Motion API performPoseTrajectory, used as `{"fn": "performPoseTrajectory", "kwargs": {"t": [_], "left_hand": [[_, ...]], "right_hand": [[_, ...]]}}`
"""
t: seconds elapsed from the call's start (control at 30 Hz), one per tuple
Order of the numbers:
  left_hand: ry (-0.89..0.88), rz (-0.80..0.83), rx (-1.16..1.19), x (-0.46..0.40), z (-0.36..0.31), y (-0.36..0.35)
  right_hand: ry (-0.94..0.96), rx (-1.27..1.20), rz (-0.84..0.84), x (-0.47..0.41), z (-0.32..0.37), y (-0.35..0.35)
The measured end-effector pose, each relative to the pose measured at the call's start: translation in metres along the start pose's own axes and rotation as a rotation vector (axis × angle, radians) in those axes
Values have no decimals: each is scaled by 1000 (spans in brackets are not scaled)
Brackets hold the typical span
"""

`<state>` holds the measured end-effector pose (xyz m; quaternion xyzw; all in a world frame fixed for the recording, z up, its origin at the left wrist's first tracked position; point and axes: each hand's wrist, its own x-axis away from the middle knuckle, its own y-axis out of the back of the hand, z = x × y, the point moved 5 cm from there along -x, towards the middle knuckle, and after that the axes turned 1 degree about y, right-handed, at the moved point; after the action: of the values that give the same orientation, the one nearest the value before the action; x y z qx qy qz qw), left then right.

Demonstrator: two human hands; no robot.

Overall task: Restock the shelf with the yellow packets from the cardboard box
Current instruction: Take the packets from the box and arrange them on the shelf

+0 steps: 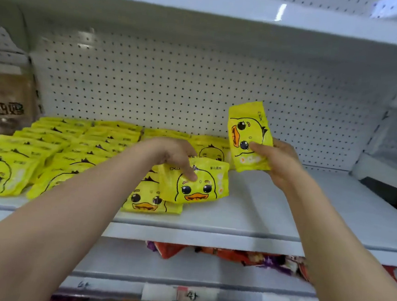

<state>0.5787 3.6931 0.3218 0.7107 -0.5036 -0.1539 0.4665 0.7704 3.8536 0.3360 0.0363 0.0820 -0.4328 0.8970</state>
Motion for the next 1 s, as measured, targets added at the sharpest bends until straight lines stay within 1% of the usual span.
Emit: {"fn": "performPoseTrajectory", "kwargs": {"t": [0.13,0.3,0.5,0.73,1.0], "left_hand": [[28,15,-35,-40,-18,-1],[49,38,-78,-83,-33,-2],[35,30,-258,-118,-42,-6],[-25,-115,-371,-142,-32,6],[-140,-276,-300,-153,-22,10]], "right_hand": [[-1,60,0,-24,-10,19],[-7,70,12,-48,-17,34],[-5,73,-2,-69,-21,47],[-18,84,-10,-84,-28,56],[-26,76,20,-92,-39,45]]}}
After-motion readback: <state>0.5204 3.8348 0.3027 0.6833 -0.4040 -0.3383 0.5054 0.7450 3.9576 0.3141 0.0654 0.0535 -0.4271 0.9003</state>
